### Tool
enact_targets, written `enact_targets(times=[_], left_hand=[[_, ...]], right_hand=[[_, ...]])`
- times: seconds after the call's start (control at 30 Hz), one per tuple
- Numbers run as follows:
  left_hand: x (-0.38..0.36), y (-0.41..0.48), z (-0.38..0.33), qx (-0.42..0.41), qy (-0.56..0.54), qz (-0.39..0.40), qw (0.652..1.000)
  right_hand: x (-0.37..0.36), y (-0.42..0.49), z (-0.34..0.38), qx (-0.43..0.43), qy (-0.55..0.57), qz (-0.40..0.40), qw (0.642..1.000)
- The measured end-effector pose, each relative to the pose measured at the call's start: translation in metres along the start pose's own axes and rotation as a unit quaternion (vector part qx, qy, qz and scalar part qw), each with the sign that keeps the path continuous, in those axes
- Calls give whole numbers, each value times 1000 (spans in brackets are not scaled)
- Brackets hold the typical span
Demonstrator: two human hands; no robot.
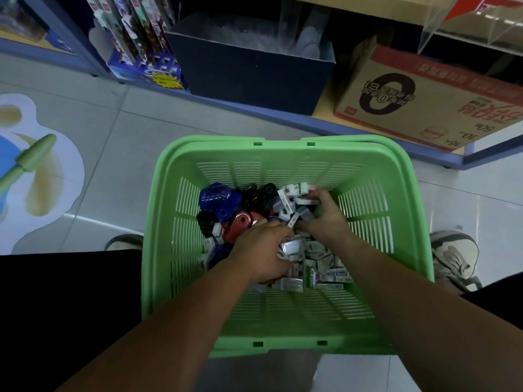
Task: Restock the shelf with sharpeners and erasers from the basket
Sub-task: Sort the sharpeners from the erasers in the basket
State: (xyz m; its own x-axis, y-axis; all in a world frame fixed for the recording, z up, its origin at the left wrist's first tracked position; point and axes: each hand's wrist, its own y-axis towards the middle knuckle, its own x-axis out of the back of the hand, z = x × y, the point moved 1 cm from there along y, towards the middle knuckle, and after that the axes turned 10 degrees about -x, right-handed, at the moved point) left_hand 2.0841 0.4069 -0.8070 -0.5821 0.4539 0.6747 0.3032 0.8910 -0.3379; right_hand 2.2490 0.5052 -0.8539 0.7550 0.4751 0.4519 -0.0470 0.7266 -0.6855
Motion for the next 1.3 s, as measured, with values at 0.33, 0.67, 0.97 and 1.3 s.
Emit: enact_targets(times=[0.33,0.67,0.97,1.3], left_hand=[[9,-9,-6,45,-82,18,995],[18,-11,-6,88,-98,57,990],[27,41,-28,0,35,-40,999],[-2,104,-43,-98,330,180,921]], right_hand=[[9,-6,19,8,-258,34,966],[28,-35,65,-65,-40,6,997],[90,-82,72,-52,-134,14,990],[129,-127,63,250,-294,-295,874]])
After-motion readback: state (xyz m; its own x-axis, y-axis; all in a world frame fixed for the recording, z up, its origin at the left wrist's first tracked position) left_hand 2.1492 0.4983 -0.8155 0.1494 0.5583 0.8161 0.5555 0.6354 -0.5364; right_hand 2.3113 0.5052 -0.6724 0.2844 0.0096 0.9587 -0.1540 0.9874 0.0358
